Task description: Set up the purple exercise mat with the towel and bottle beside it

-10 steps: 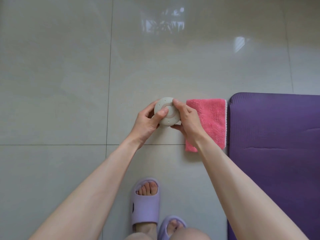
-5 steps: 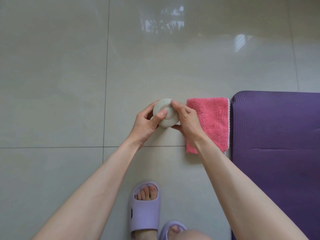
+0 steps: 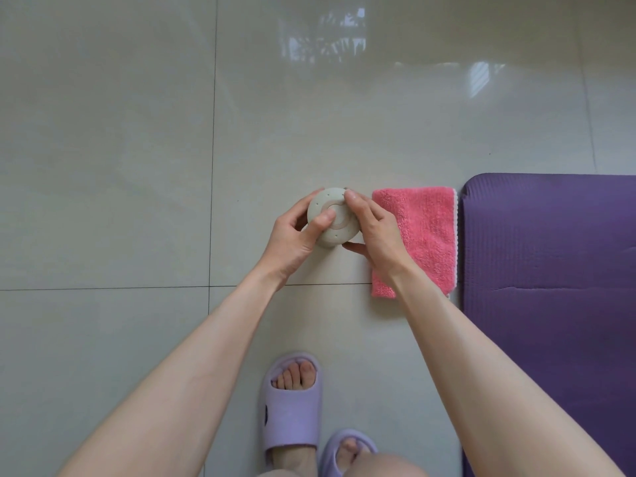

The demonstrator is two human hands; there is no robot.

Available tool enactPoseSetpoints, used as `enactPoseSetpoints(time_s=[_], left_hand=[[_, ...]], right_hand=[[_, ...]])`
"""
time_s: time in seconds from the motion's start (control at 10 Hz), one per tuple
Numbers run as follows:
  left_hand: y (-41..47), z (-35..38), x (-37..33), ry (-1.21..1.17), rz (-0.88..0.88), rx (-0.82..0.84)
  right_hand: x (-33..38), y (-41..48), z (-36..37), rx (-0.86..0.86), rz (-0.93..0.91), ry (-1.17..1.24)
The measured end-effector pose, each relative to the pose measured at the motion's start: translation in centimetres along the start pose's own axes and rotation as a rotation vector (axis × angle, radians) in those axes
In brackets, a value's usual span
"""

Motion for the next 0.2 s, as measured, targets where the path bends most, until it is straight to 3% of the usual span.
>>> enactPoseSetpoints(time_s=[0.2], left_hand=[[-3.4, -0.1, -1.6, 0.021, -0.09, -0.089]], right_hand=[[2.7, -2.9, -1.2, -0.102, 0.0, -0.029]])
Point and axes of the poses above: each hand's wrist, its own y-axis towards the middle knuckle, its own z-axis out of the palm, x = y × z, the point moved 3 cm from there along y, towards the middle knuckle, and after that the axes turned 12 degrees about -z, right-handed, at the moved point
